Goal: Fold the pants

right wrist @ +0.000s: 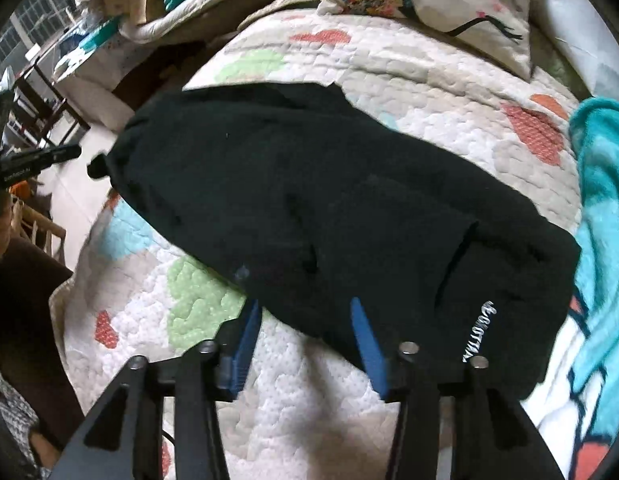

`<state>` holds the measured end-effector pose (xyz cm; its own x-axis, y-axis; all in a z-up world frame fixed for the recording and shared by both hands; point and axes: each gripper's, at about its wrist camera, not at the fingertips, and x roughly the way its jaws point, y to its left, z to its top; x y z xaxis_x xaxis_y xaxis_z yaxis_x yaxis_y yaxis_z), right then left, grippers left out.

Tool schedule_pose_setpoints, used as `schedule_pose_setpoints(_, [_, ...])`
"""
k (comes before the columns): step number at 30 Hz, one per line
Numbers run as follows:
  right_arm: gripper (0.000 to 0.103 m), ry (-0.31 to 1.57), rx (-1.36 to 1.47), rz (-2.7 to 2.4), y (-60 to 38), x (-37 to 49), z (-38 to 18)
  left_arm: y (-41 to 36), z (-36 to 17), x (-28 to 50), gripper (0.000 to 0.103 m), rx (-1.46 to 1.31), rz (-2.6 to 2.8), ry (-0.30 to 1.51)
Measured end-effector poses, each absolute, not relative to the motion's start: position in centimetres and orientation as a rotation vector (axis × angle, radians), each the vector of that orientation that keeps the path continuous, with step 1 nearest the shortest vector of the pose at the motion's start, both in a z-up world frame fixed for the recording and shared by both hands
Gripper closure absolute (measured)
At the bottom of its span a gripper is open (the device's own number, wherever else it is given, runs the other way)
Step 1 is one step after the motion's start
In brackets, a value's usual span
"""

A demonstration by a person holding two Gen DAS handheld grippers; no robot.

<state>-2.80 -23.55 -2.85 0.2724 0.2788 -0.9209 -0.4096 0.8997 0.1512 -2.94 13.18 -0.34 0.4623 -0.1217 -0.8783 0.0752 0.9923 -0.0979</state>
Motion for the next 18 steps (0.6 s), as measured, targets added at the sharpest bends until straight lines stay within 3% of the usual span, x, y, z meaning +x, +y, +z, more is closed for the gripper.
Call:
schedule_pose_setpoints(7, [0.045, 1.134, -0.058, 0.443, -25.4, -3.6, 0.7, 16.3, 1.5, -2.4, 0.069, -0.186, 0.008, 1.053])
schedule_pose_setpoints(18, [0.045, 1.065, -0.025, 0.551, -18.3, -1.1, 2.7, 18.7, -1.4, 0.1, 0.068, -0.403, 0.184, 1.038])
